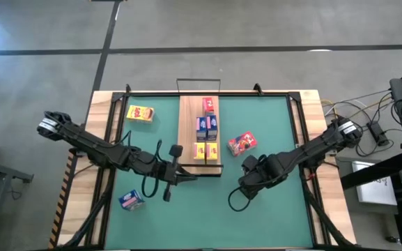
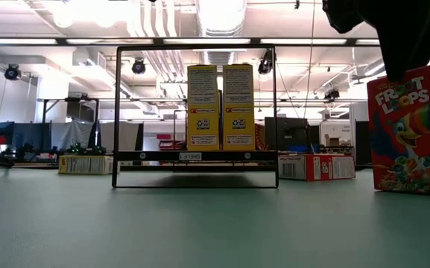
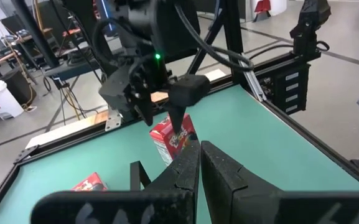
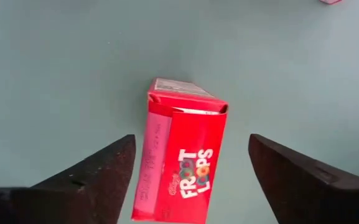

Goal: Stack cereal on shelf
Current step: Put the top red cereal box on the shelf aligned with the other red cereal box

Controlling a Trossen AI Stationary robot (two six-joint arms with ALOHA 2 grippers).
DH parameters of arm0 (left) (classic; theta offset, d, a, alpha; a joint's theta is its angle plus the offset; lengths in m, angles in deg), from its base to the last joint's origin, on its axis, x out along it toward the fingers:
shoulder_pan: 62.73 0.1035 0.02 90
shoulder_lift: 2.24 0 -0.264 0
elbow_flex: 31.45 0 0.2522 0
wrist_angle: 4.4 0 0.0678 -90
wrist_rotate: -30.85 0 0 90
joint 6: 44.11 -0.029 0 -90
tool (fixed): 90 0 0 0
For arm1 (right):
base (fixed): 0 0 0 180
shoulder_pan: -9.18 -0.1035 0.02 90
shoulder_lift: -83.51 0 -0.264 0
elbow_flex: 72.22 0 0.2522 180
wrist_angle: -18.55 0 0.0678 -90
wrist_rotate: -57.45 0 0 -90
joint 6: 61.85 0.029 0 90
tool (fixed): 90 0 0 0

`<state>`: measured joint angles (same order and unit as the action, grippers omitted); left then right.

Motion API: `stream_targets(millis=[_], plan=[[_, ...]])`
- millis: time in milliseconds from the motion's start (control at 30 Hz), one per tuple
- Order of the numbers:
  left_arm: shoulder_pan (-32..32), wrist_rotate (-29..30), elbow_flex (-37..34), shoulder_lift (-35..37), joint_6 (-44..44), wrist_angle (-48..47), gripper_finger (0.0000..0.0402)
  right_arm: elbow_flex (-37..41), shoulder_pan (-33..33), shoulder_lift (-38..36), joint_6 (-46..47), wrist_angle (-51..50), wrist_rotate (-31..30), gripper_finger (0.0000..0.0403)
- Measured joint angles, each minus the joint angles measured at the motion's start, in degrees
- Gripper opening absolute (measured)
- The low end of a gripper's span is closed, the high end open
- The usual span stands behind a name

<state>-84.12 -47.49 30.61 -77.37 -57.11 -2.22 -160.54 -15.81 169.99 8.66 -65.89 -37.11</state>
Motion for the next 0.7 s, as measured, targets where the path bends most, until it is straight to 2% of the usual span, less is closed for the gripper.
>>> stream_targets(millis=[433,700], plan=[[0.0,0.0,0.0,3.2,0.0,-0.7,0.0,0.5,0.0,2.5,-1.1,2.0,0.4,0.0184],[0.0,0.0,0.0,4.7,0.0,-1.2,0.0,0.6,0.0,0.8,-1.8,1.9,0.6,0.0148]])
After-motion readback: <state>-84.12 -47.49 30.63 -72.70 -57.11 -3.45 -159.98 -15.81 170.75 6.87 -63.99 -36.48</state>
